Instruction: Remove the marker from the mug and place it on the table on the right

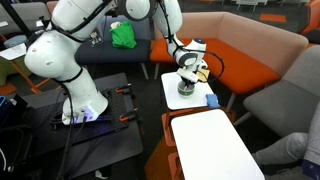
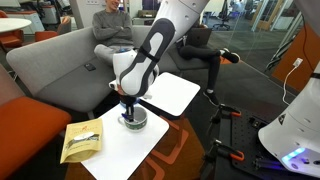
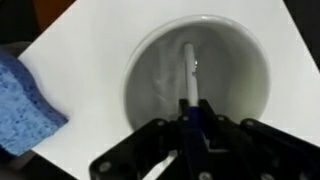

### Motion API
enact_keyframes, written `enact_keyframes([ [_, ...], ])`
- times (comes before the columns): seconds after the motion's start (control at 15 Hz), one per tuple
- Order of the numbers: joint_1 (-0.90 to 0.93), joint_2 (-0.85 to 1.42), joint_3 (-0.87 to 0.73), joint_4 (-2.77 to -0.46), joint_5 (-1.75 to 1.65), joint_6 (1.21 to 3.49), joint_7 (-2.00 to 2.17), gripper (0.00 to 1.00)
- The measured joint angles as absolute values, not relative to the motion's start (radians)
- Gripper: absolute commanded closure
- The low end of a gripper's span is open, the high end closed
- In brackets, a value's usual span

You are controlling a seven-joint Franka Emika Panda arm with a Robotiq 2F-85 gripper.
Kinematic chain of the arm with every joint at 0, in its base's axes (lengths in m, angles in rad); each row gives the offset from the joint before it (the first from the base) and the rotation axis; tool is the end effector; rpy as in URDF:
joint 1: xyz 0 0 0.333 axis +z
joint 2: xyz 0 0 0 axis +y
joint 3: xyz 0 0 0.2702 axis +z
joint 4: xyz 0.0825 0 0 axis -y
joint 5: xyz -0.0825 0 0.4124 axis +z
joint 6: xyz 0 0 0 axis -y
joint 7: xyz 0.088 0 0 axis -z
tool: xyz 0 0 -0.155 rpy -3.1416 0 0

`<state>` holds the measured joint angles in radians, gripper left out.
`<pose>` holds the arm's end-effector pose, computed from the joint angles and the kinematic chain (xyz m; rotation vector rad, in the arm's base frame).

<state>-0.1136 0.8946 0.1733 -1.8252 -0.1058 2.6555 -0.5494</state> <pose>0.5875 0.0509 -0.0571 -2.8868 -0.9624 0.0371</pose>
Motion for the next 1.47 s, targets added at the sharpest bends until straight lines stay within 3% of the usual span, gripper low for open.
enact_keyframes([
  [0.27, -0.115, 0.856, 0.191, -1.843, -0.105, 2.651, -0.540, 0.96],
  [0.6, -0.065, 0.628, 0.188, -2.010, -0.107, 2.600, -0.403, 0.96],
  [1.0, 0.070, 0.425, -0.021, -2.139, -0.240, 2.553, -0.086, 0.96],
  [1.47, -0.064, 0.490, -0.189, -2.109, -0.247, 2.546, 0.001, 0.96],
])
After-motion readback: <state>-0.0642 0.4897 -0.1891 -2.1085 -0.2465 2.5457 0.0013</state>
